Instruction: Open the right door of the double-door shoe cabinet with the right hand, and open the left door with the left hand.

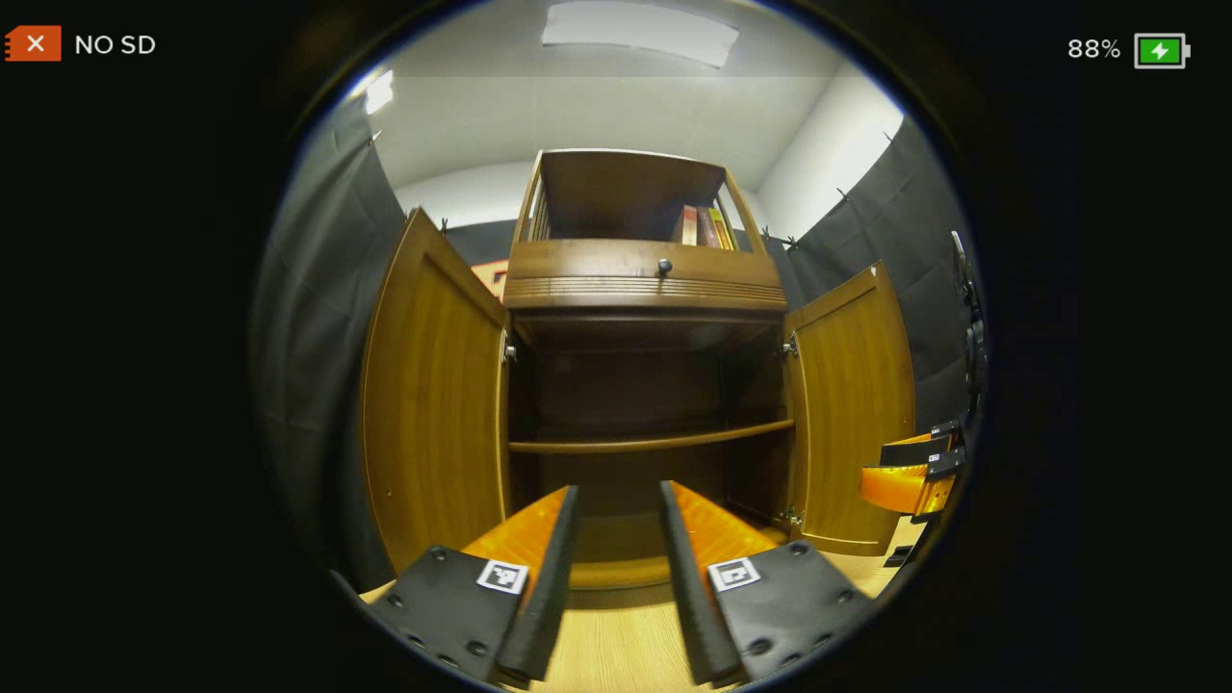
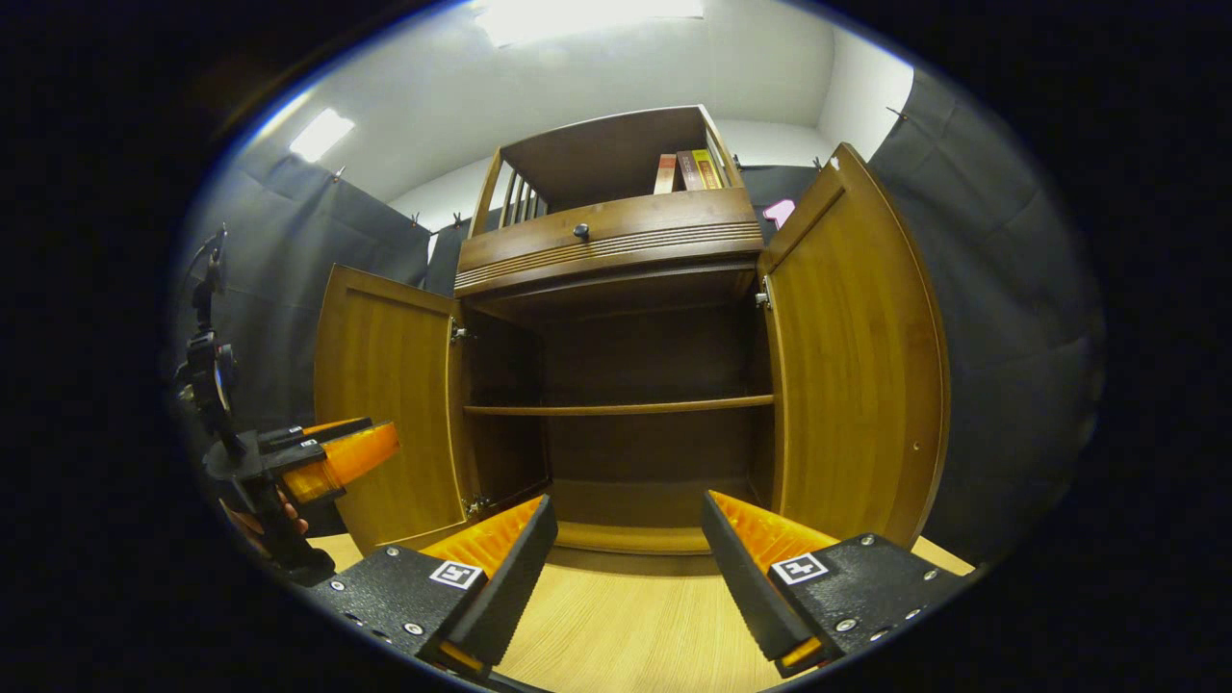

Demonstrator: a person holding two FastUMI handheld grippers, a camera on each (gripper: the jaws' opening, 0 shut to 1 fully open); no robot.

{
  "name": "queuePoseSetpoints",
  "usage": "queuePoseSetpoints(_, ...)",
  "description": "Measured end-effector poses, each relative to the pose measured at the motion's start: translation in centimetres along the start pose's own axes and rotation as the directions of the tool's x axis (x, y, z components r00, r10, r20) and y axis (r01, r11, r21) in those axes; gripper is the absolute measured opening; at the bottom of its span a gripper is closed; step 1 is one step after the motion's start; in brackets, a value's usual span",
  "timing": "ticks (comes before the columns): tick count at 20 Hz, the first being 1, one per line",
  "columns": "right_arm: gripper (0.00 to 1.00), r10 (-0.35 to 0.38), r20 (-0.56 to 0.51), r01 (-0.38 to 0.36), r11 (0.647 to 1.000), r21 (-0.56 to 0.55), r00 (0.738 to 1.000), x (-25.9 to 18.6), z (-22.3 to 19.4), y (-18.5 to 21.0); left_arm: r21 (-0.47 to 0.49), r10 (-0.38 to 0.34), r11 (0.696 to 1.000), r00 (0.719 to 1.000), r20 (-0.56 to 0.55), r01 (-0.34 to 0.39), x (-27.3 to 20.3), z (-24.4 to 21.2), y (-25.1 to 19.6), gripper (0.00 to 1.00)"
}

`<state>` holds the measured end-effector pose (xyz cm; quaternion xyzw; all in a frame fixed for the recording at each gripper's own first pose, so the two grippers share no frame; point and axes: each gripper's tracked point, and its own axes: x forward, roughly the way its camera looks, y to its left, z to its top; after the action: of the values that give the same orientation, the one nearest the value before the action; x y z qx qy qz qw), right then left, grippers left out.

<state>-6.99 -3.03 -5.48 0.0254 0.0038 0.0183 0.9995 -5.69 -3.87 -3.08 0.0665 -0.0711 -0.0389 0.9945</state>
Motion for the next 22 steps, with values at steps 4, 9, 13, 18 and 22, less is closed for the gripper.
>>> queuePoseSetpoints(4, 0.94, 0.01, -0.011, -0.009, 1.0, 0.013, 1.0, 0.0, -0.5, 0.1, -0.029, -0.024, 0.999, 0.999, -0.022, 0.023, -0.3, -0.5, -1.0, 0.73)
queuePoseSetpoints(9, 0.94, 0.019, -0.013, -0.019, 1.0, 0.01, 1.0, -0.2, -0.8, 0.3, -0.047, 0.026, 0.999, 0.999, -0.026, -0.028, 0.2, -0.6, 0.7, 0.85)
queuePoseSetpoints(13, 0.94, 0.008, -0.008, -0.008, 1.0, -0.002, 1.0, -0.2, -0.3, 0.2, -0.038, 0.052, 0.998, 0.998, -0.032, -0.053, 0.1, -0.7, 1.7, 0.84)
queuePoseSetpoints(18, 0.94, 0.013, 0.002, -0.013, 1.0, 0.004, 1.0, 0.0, 0.4, 0.5, -0.032, 0.048, 0.998, 0.998, -0.031, -0.049, 0.0, -0.4, 1.8, 0.84)
queuePoseSetpoints(22, 0.94, 0.012, 0.003, -0.012, 1.0, 0.008, 1.0, 0.1, 0.7, 0.5, -0.041, 0.057, 0.997, 0.997, -0.042, -0.059, 0.1, -0.5, 2.4, 0.84)
